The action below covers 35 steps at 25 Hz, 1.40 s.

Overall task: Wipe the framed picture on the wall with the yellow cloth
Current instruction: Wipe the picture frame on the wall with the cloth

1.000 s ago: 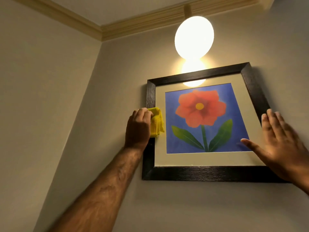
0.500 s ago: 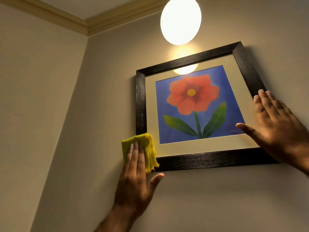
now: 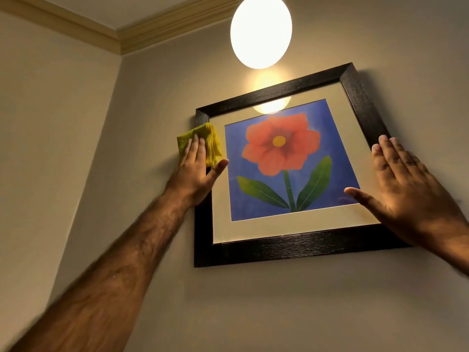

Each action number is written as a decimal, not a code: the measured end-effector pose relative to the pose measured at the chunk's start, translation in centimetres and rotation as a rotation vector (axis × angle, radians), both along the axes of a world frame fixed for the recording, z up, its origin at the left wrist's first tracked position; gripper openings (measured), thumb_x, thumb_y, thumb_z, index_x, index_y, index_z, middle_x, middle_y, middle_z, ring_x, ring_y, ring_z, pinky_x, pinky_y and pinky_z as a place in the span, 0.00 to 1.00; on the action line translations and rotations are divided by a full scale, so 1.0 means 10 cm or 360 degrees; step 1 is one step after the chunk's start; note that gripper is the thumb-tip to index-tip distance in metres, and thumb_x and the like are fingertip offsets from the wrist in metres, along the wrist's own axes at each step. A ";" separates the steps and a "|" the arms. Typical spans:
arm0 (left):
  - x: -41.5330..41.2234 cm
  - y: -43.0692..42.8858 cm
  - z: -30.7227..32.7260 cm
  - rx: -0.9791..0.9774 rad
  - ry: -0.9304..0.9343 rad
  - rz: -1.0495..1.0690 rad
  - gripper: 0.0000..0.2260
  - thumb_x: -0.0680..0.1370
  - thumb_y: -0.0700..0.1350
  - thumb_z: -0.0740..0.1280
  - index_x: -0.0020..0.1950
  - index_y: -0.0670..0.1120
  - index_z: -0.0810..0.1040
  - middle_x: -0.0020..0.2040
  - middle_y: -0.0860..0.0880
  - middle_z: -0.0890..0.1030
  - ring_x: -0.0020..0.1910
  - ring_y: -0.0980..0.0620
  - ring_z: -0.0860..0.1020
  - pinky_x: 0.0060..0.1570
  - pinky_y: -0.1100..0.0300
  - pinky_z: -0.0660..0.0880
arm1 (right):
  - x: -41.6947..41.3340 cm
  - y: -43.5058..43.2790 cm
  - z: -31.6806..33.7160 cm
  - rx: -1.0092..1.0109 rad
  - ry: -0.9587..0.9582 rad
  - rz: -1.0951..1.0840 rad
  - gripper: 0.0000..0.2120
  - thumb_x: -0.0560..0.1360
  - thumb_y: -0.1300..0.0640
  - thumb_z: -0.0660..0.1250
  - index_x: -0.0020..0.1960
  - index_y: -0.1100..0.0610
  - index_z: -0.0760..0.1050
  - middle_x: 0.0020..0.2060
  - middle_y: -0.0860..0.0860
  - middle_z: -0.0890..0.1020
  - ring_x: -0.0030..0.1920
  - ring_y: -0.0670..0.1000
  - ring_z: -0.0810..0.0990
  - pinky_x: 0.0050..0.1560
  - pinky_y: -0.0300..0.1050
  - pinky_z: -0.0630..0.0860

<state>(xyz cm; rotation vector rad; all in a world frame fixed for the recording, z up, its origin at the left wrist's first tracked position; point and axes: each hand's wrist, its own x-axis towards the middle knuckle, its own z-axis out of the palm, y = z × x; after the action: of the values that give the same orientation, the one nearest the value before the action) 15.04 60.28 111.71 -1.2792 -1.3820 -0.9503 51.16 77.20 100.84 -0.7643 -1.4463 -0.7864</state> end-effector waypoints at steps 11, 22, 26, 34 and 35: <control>0.04 -0.01 -2.00 0.0004 -0.0048 0.0090 0.45 0.73 0.77 0.43 0.81 0.52 0.37 0.80 0.58 0.33 0.80 0.56 0.36 0.77 0.56 0.48 | 0.00 -0.01 -0.01 -0.0008 0.0010 0.0011 0.52 0.74 0.23 0.40 0.83 0.61 0.47 0.84 0.56 0.47 0.84 0.52 0.46 0.81 0.50 0.46; 0.11 0.00 0.21 -0.0008 -0.0116 0.0107 0.50 0.71 0.76 0.43 0.82 0.42 0.45 0.84 0.44 0.46 0.83 0.47 0.45 0.78 0.53 0.43 | 0.00 0.02 -0.01 -0.0016 0.0017 0.0007 0.53 0.73 0.22 0.40 0.83 0.61 0.46 0.84 0.55 0.46 0.84 0.52 0.45 0.82 0.52 0.48; 0.10 0.01 0.41 -0.0012 -0.0133 0.0092 0.50 0.71 0.77 0.41 0.82 0.43 0.44 0.84 0.45 0.44 0.83 0.47 0.44 0.78 0.52 0.43 | -0.01 0.01 -0.01 -0.0004 0.0025 0.0006 0.53 0.73 0.23 0.40 0.83 0.61 0.46 0.84 0.56 0.47 0.84 0.53 0.45 0.82 0.53 0.49; -0.03 0.04 -1.29 0.0025 0.0038 0.0072 0.45 0.74 0.75 0.40 0.82 0.46 0.39 0.83 0.50 0.39 0.82 0.54 0.38 0.79 0.57 0.44 | -0.02 0.02 -0.01 -0.0001 0.0026 0.0013 0.52 0.74 0.24 0.42 0.83 0.62 0.47 0.84 0.57 0.48 0.84 0.54 0.47 0.82 0.55 0.50; -0.02 0.02 -1.45 0.0005 0.0021 0.0067 0.45 0.74 0.75 0.40 0.82 0.47 0.38 0.83 0.51 0.37 0.81 0.54 0.37 0.79 0.57 0.45 | -0.01 0.03 -0.01 0.0005 0.0024 0.0015 0.52 0.74 0.24 0.42 0.83 0.62 0.47 0.84 0.57 0.48 0.84 0.55 0.47 0.82 0.55 0.50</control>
<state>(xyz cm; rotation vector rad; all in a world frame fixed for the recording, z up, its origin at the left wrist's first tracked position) 14.81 60.45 97.24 -1.2471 -1.3913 -0.9134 51.06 77.48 100.70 -0.7594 -1.4339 -0.7740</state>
